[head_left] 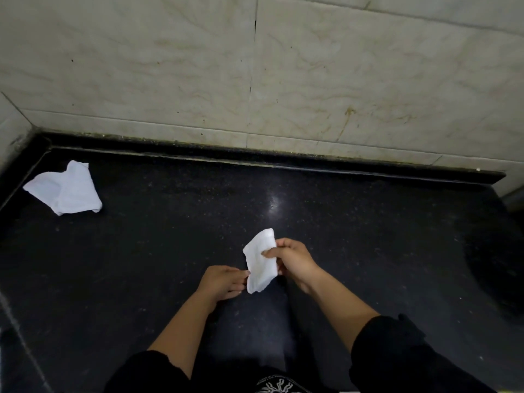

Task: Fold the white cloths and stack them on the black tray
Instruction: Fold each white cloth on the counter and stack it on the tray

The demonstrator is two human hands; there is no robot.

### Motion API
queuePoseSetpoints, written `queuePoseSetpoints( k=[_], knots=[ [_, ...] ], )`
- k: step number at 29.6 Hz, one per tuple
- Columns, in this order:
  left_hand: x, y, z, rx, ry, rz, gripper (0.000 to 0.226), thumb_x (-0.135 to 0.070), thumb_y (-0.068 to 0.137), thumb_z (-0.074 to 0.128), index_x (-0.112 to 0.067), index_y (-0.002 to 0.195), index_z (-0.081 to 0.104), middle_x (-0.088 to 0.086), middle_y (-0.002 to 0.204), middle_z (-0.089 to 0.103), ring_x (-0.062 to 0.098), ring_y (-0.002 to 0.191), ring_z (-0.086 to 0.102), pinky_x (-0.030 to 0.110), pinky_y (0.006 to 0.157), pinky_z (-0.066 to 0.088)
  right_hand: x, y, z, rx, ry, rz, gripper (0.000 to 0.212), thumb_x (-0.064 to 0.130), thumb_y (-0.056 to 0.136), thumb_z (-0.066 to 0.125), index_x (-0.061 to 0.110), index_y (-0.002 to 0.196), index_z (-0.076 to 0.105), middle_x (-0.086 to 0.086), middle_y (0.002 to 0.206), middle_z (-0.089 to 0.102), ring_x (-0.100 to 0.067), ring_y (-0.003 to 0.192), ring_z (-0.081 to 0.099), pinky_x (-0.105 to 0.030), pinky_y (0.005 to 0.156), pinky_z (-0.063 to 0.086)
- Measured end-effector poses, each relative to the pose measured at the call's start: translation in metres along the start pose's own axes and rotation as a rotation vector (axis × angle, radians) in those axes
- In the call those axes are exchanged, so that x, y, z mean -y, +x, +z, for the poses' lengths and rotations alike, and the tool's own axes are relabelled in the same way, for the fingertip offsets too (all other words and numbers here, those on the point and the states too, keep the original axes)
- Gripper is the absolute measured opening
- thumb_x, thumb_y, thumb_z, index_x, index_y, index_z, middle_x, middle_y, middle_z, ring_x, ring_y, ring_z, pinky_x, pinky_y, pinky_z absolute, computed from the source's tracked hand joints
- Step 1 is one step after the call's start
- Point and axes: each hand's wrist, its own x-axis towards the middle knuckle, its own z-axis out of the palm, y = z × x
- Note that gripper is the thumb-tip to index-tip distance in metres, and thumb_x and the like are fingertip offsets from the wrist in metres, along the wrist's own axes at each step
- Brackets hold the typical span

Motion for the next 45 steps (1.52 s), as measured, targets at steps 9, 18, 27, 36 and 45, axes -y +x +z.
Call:
queuePoseSetpoints(
  k=[9,18,27,36,45],
  knots=[
    [-0.027,-0.007,0.03,0.326,-0.578,-0.052,0.046,-0.052,0.093,0.051,-0.019,0.123,0.061,0.015,0.12,0.067,0.032,0.113,0.063,0.045,0.088,0.055,0.038,-0.031,-0.011,0.023,0.109,-0.081,0.013,0.01,0.081,0.07,0.01,0.093,0.068,-0.012,0.091,0.069,-0.026,0.084,0.06,-0.034,0.069,0.046],
    [-0.043,-0.016,0.096,0.447,-0.361,0.049,0.038,-0.026,0.092,0.059,-0.006,0.124,0.06,0.012,0.116,0.07,0.028,0.109,0.066,0.041,0.092,0.052,0.013,-0.066,-0.096,-0.185,0.228,-0.072,0.022,0.01,0.081,0.069,0.002,0.102,0.068,-0.021,0.1,0.069,-0.031,0.09,0.06,-0.04,0.079,0.045],
    [-0.049,-0.038,0.211,0.44,-0.172,0.121,0.03,-0.015,0.087,0.067,-0.009,0.116,0.067,0.009,0.106,0.074,0.022,0.097,0.072,0.034,0.077,0.057,-0.024,-0.101,-0.221,-0.251,0.264,-0.06,0.024,0.011,0.081,0.07,0.004,0.103,0.069,-0.023,0.105,0.071,-0.029,0.088,0.062,-0.037,0.076,0.048],
    [-0.041,-0.069,0.383,0.452,-0.166,0.122,0.031,-0.011,0.085,0.069,-0.004,0.115,0.066,0.013,0.104,0.074,0.027,0.096,0.071,0.034,0.071,0.059,-0.06,-0.144,-0.387,-0.294,0.224,-0.061,0.025,0.011,0.08,0.07,0.001,0.103,0.069,-0.014,0.092,0.066,-0.026,0.083,0.056,-0.032,0.067,0.044],
    [-0.076,-0.093,0.534,0.511,-0.034,0.163,0.025,-0.011,0.084,0.069,-0.007,0.109,0.069,0.011,0.101,0.075,0.023,0.091,0.072,0.034,0.069,0.06,-0.059,-0.188,-0.529,-0.43,0.211,-0.144,0.002,0.01,0.082,0.07,0.01,0.083,0.069,-0.015,0.087,0.065,-0.028,0.081,0.056,-0.037,0.072,0.045]
  ],
)
